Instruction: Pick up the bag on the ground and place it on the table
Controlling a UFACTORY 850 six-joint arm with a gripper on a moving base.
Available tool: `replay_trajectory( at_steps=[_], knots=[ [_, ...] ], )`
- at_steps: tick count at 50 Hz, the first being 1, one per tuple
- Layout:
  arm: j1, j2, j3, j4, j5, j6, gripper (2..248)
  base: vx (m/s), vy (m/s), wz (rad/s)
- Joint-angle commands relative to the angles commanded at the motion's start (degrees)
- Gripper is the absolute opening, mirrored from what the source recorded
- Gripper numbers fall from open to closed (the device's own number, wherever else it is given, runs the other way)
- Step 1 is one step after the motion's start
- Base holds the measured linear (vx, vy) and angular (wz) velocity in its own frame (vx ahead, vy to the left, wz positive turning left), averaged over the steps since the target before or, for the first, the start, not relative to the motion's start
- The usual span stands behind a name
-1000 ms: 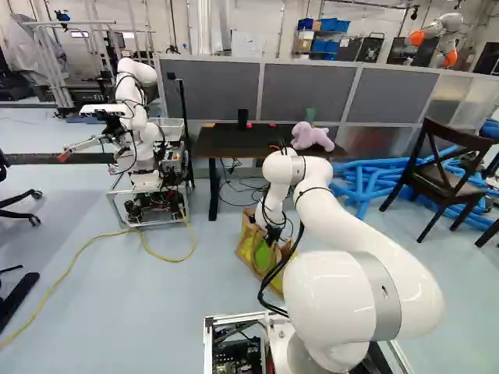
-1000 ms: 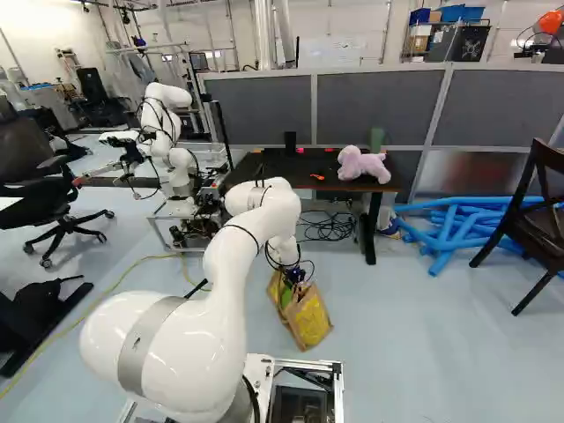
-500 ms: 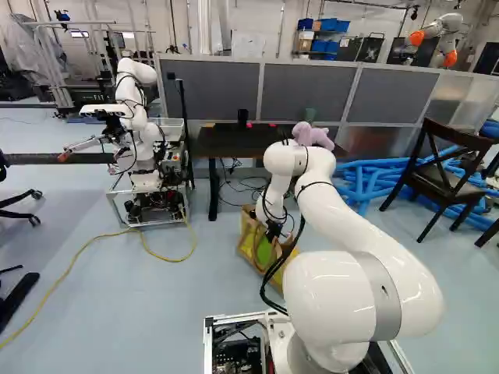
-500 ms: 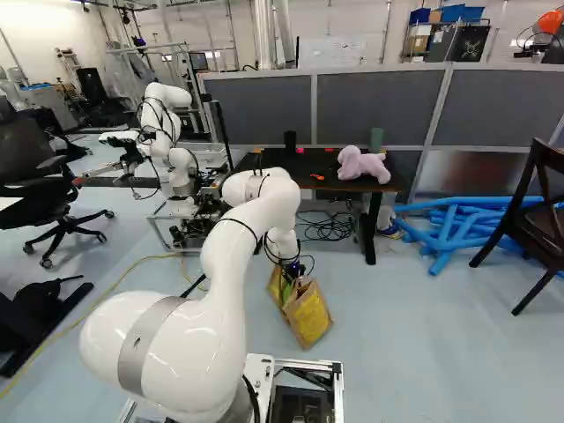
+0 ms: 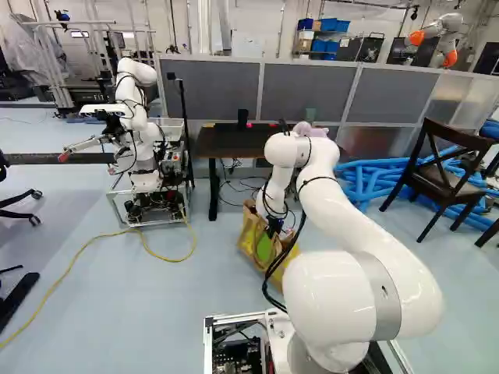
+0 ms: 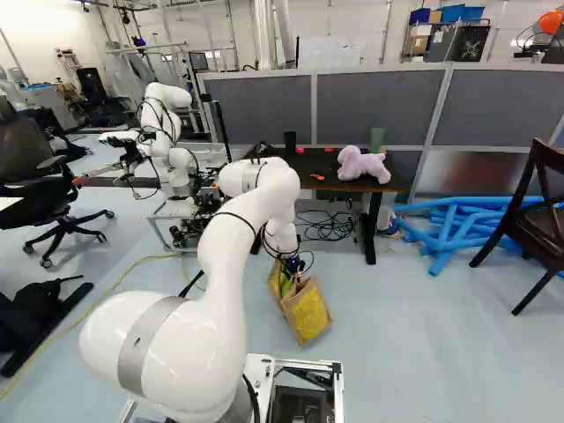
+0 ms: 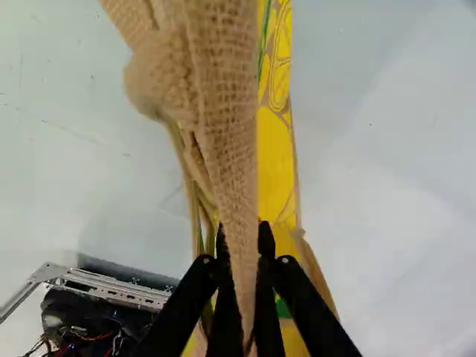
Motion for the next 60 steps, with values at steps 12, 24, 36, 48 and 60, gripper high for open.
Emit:
replay_trajectory(
  at_steps=[12,24,36,48,60],
  knots=[
    [0.24,2.77,2.86,1.18,0.00,0.00,21,0.000,0.000,0.000],
    [0.52,5.63,5.97,1.49,0.00,0.00,21,0.000,0.000,0.000],
    [0.81,8.55,9.18,1.49,0.00,0.00,21,0.000,0.000,0.000],
    [1.10,11.48,12.33,1.49,0.00,0.00,21,0.000,0.000,0.000],
    [1.41,14.41,15.41,1.59,0.00,0.00,21,0.000,0.000,0.000]
  ],
)
